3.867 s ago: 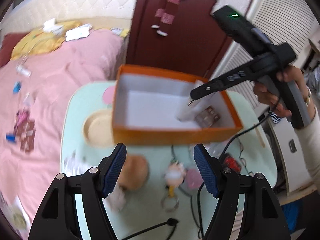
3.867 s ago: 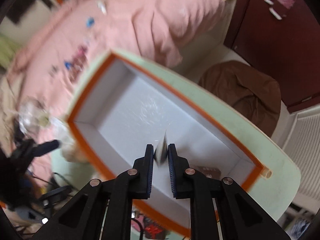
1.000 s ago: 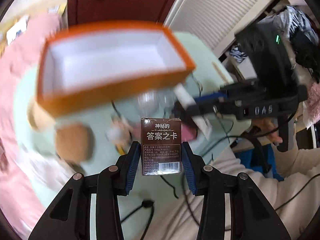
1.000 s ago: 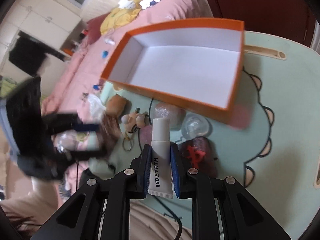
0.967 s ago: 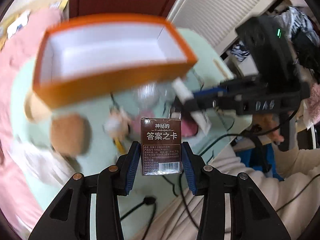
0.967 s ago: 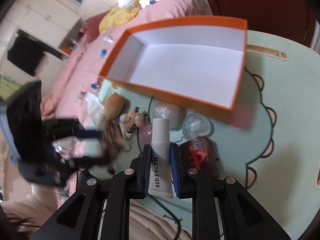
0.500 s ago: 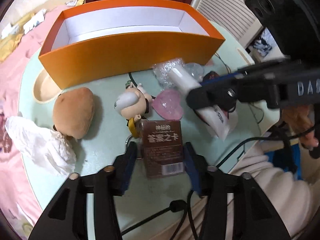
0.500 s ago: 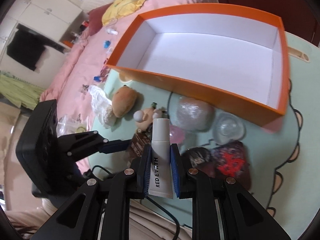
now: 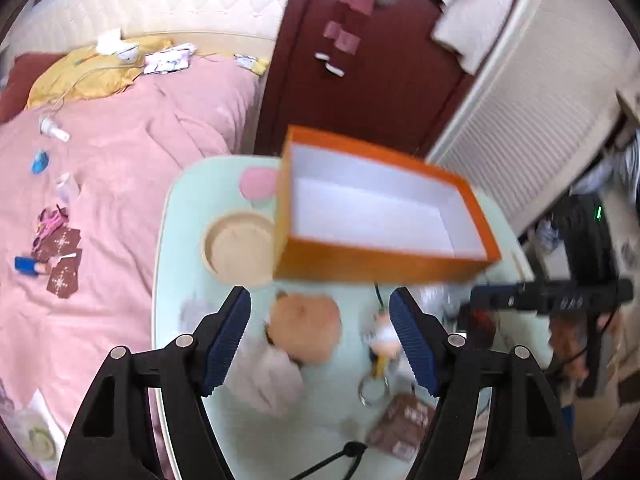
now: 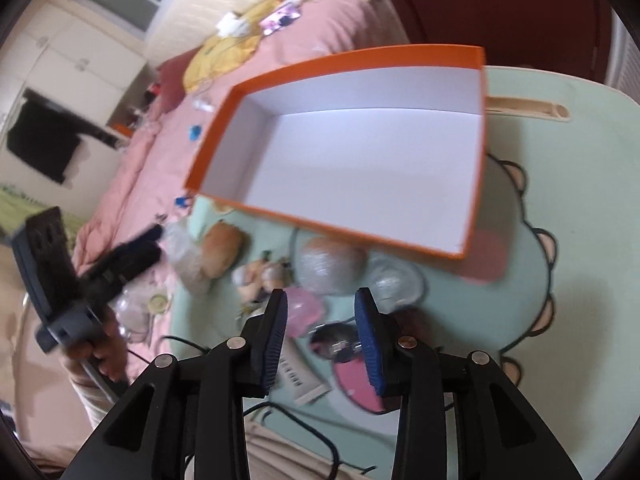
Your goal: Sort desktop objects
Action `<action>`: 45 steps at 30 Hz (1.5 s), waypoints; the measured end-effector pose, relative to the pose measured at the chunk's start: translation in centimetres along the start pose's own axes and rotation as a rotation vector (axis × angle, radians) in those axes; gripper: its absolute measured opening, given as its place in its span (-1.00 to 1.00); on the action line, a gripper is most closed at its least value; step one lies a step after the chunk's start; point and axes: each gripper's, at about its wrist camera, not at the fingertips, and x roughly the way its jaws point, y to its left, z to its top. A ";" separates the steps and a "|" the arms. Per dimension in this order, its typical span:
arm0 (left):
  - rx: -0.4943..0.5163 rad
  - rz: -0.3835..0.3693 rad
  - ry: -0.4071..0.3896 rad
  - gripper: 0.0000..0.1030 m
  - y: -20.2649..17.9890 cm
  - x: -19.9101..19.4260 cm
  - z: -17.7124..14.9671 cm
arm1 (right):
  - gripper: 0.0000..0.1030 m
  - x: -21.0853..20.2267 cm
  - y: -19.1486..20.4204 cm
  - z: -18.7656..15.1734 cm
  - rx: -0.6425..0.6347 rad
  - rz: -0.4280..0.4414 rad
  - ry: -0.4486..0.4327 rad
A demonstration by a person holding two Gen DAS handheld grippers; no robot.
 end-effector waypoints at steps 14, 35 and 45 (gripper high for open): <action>-0.015 -0.023 0.045 0.41 0.1 2.2 0.9 | -0.33 -0.6 -1.5 2.1 0.004 -0.030 -0.071; 0.012 0.265 0.032 0.55 -2.9 -0.6 -14.5 | 0.07 -0.6 1.5 -14.0 -0.180 -0.394 -0.202; 0.059 0.365 -0.039 0.99 -3.8 0.7 -15.7 | 0.87 0.2 1.4 -14.6 -0.237 -0.461 -0.149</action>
